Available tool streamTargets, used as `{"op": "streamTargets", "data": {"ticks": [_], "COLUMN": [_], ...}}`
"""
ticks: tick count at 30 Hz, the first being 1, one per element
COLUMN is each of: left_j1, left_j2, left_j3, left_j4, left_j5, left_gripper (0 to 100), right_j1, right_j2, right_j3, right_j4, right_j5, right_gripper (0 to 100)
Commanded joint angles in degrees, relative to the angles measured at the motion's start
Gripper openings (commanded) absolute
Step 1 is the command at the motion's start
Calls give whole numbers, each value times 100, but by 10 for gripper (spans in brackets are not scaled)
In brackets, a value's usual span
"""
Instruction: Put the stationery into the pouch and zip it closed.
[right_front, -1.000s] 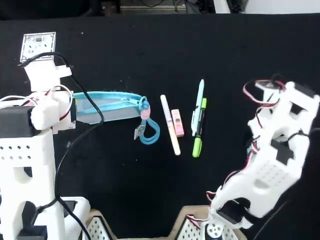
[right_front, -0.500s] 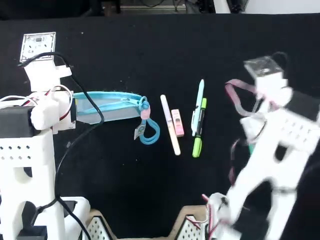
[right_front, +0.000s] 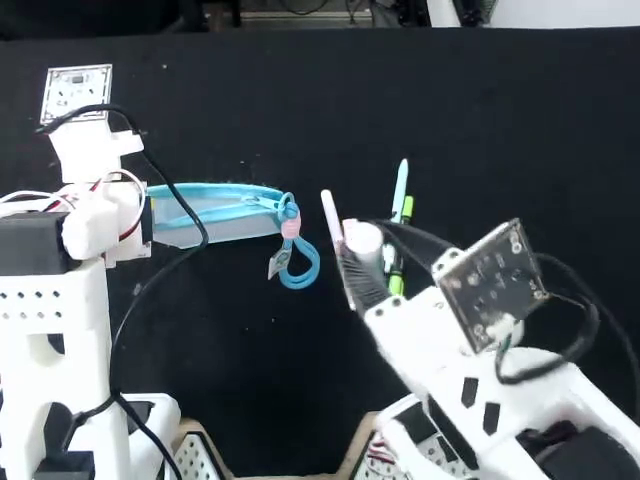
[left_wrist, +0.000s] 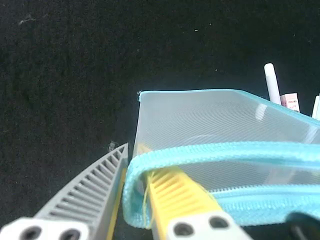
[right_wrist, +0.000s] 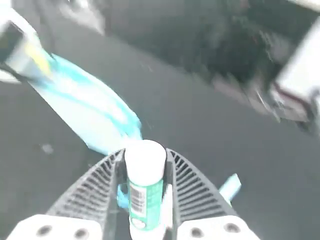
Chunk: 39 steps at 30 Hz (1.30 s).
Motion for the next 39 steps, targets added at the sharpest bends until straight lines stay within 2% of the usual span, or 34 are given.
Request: {"op": "streamTargets", "data": {"ticks": [1, 7, 11, 13, 18, 22, 30, 34, 39], "left_j1": [-13, -13, 40, 286, 804, 831, 831, 831, 831], "left_j2": [97, 97, 97, 97, 88, 88, 88, 88, 88], "left_j3": [119, 119, 119, 75, 75, 66, 92, 110, 75], "left_j4": [53, 53, 70, 237, 308, 290, 466, 466, 466], "left_j5": [9, -18, -26, -35, -35, -35, -35, -290, -281], "left_gripper": [30, 30, 30, 30, 30, 30, 30, 30, 30], "right_j1": [-844, -1591, -1758, -1758, -1758, -1758, -1600, -1600, -1600], "right_j2": [-31, -48, -57, -57, -66, -48, -66, -66, -40], "right_j3": [-251, 347, 1112, 1429, 1921, 2448, 3714, 3864, 4057], "right_j4": [-1081, -2558, -3552, -3912, -4237, -4396, -6092, -6321, -6312], "right_j5": [-158, -114, -114, -114, -114, -114, -149, -149, -123], "right_gripper": [11, 11, 11, 11, 11, 11, 11, 11, 11]}}
